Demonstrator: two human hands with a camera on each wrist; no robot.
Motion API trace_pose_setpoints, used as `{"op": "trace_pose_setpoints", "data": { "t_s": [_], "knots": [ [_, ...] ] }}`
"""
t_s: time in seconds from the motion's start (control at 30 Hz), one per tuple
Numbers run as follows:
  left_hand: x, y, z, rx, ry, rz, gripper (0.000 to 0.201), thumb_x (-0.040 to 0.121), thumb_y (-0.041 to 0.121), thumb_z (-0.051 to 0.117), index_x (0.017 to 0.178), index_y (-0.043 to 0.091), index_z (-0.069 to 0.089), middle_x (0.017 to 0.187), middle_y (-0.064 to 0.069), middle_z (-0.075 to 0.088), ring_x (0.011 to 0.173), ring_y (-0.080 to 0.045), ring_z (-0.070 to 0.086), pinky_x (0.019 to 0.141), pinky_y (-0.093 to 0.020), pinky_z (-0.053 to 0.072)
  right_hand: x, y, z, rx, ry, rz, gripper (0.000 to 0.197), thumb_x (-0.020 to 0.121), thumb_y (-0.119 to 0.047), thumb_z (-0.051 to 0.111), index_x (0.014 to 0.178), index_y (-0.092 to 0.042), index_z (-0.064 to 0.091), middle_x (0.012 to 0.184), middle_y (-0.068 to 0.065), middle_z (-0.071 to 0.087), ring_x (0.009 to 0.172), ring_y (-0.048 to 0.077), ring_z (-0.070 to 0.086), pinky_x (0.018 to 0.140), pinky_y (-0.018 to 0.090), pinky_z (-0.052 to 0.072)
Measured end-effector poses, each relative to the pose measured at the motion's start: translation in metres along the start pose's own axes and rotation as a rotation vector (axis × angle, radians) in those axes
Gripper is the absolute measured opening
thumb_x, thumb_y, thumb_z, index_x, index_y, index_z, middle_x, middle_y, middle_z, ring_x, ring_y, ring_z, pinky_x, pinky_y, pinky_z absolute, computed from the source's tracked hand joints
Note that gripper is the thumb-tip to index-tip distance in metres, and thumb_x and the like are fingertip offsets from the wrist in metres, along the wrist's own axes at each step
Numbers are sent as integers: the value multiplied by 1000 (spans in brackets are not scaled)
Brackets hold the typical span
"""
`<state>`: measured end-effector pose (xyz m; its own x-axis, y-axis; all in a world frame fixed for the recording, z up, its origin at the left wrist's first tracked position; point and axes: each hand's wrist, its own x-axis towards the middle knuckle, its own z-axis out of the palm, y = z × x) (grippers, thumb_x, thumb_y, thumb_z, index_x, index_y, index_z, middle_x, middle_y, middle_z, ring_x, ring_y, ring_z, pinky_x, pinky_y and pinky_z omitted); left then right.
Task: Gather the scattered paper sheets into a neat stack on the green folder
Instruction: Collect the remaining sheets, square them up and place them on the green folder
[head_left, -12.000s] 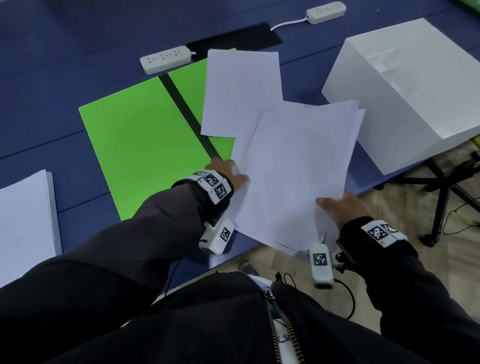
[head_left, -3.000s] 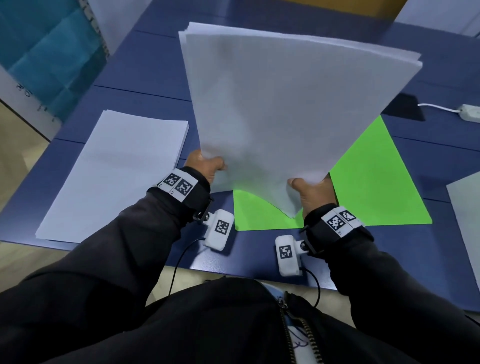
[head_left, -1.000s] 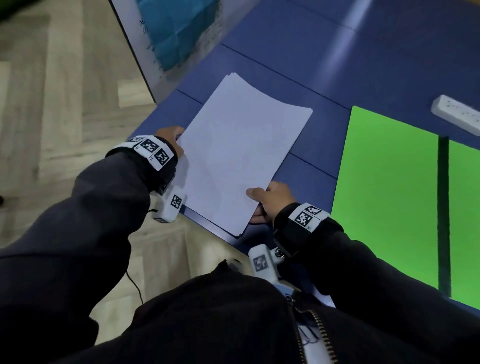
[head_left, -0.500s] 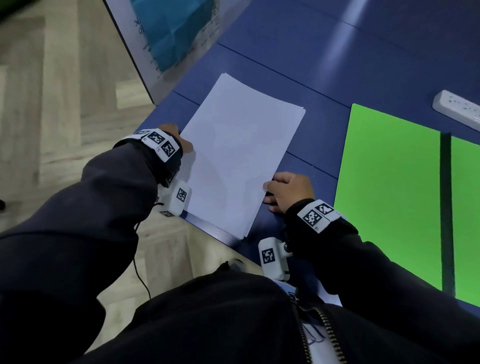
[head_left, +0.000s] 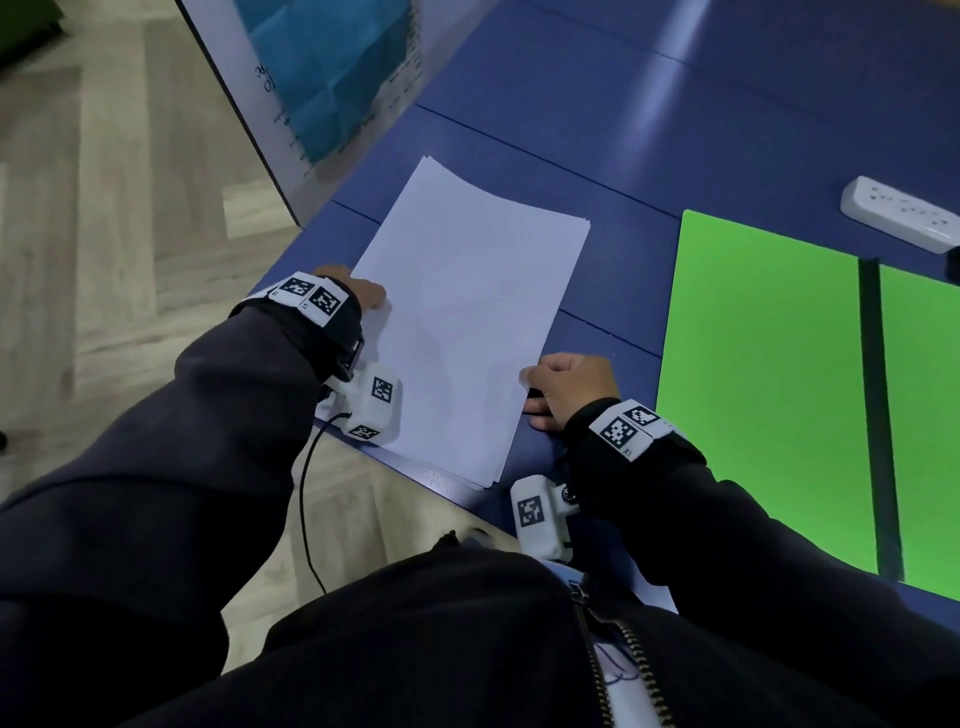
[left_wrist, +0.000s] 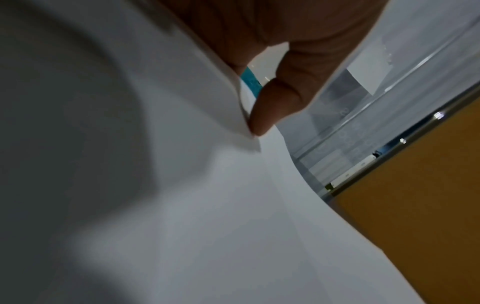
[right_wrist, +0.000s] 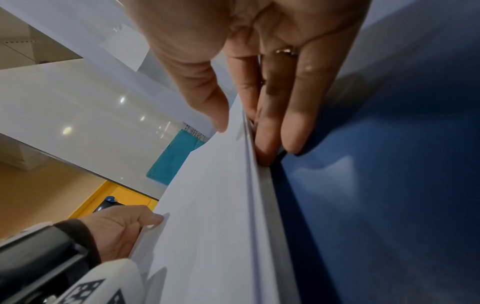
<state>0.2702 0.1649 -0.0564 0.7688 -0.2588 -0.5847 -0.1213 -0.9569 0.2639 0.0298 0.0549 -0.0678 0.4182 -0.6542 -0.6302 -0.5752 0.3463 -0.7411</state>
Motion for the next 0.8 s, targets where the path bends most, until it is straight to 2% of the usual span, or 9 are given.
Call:
{"op": "trace_pose_setpoints", "data": {
  "t_s": [0.1,0.2,0.33,0.4,0.47,0.53,0.63,0.7,0.8],
  "knots": [
    [-6,-5,0,-99,-18,77,53,90,22,56,137,6,38,136,-15,43,127,-31,42,96,-35,36,1,4,-4,13,-1,-6,24,79,-14,67,101,-5,66,81,11,69,62,20,67,54,27,54],
    [-14,-17,4,-293,24,273,25,82,10,62,105,12,50,102,-10,52,93,-25,52,75,-31,38,3,5,-8,2,22,-12,23,77,-17,68,97,-6,68,77,9,68,62,19,67,53,25,51],
    [-37,-24,11,-631,8,462,35,73,4,66,98,23,52,99,-3,59,95,-24,58,85,-37,45,4,0,-21,39,140,-150,34,71,-21,70,94,3,65,77,16,67,71,27,66,71,37,53],
    [-58,-20,10,-794,-53,555,38,64,7,63,93,29,52,94,3,60,85,-14,62,79,-30,50,3,-4,-27,127,104,-196,34,71,-20,72,99,-1,66,90,15,70,85,29,67,84,41,52],
    [-77,-15,8,-904,-108,655,40,63,4,58,93,28,52,91,7,61,74,-1,64,69,-19,52,0,-3,-30,202,41,-221,27,66,-26,76,88,-12,69,91,7,72,88,27,66,88,45,52],
    [-91,-7,7,-967,-149,726,42,62,1,60,95,26,54,88,11,66,75,-3,65,68,-19,53,-3,3,-34,330,-1,-213,45,54,-34,83,91,-12,69,102,11,72,96,31,67,91,53,51],
    [-108,6,6,-995,-176,798,45,63,-1,61,98,26,54,88,17,69,80,-4,65,70,-20,53,-25,-4,-46,597,-29,-202,52,56,-20,85,103,-7,65,116,24,64,105,40,62,94,60,46],
    [-116,18,9,-1003,-153,821,45,65,-3,56,100,25,52,87,20,69,81,0,64,71,-17,52,-34,-8,-61,666,-29,-273,34,71,-2,69,103,-11,63,111,21,65,100,38,62,92,56,48],
    [-127,39,23,-1025,-113,835,53,61,-4,59,105,25,50,94,16,65,86,0,61,77,-22,51,-48,-13,-91,568,87,-475,32,74,1,65,102,-14,63,93,0,71,86,20,66,80,36,55]
  ]
}}
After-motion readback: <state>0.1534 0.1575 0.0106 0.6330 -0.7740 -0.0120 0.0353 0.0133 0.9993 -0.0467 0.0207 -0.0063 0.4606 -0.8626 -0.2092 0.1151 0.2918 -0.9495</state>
